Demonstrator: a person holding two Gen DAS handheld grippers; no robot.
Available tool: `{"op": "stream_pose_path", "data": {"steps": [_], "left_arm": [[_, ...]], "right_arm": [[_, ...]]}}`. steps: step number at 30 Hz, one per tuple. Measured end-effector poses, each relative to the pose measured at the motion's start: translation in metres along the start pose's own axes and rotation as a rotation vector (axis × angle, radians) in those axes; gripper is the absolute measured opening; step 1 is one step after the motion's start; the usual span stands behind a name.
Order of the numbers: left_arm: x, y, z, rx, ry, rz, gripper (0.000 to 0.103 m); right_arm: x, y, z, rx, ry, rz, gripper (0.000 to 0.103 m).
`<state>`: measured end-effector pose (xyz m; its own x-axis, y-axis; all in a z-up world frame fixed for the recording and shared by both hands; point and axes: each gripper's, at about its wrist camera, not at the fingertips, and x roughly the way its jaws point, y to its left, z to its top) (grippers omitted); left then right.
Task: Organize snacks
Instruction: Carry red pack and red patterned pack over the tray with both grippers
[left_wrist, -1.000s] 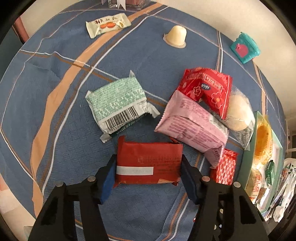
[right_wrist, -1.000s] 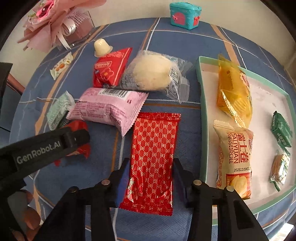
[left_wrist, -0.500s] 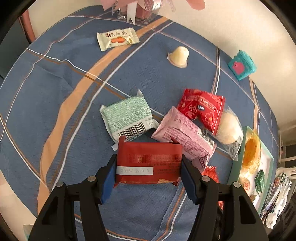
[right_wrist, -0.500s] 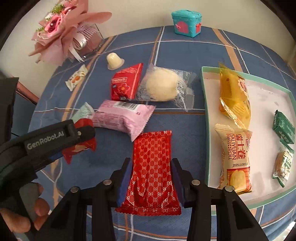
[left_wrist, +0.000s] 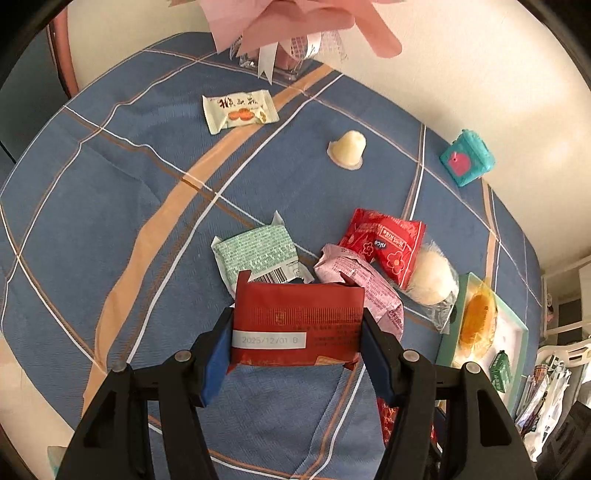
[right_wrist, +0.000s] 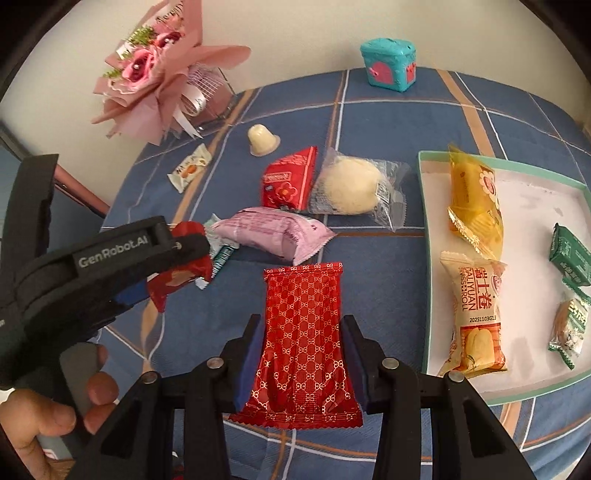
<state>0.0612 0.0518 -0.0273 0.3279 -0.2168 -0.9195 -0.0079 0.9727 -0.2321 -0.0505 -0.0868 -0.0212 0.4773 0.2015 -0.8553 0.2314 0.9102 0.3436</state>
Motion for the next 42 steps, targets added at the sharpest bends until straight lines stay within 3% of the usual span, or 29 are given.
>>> {"op": "stream_pose_path", "data": {"steps": [7,13,22,32,42], "left_arm": [[-0.014,0.004,0.002,-0.011,-0.034,-0.004,0.065],[-0.013,-0.004,-0.002,-0.010,-0.020,-0.002,0.065],[-0.013,-0.068,-0.027,0.138,-0.014,-0.019,0.065],[-0.012,-0.172,-0.078,0.418,0.002,-0.057,0.065],[0.011,-0.212,-0.097,0.461,0.067,-0.132,0.065]], "right_arm": [[-0.015,0.003,-0.003,-0.009,-0.029,0.020,0.045],[-0.023,-0.017,0.003,0.023,-0.051,-0.010,0.045],[-0.050,-0.079,0.019,0.151,-0.127,-0.122,0.045],[-0.087,-0.165,0.018,0.319,-0.200,-0.214,0.045],[-0.097,-0.213,0.009,0.384,-0.198,-0.252,0.045]]}}
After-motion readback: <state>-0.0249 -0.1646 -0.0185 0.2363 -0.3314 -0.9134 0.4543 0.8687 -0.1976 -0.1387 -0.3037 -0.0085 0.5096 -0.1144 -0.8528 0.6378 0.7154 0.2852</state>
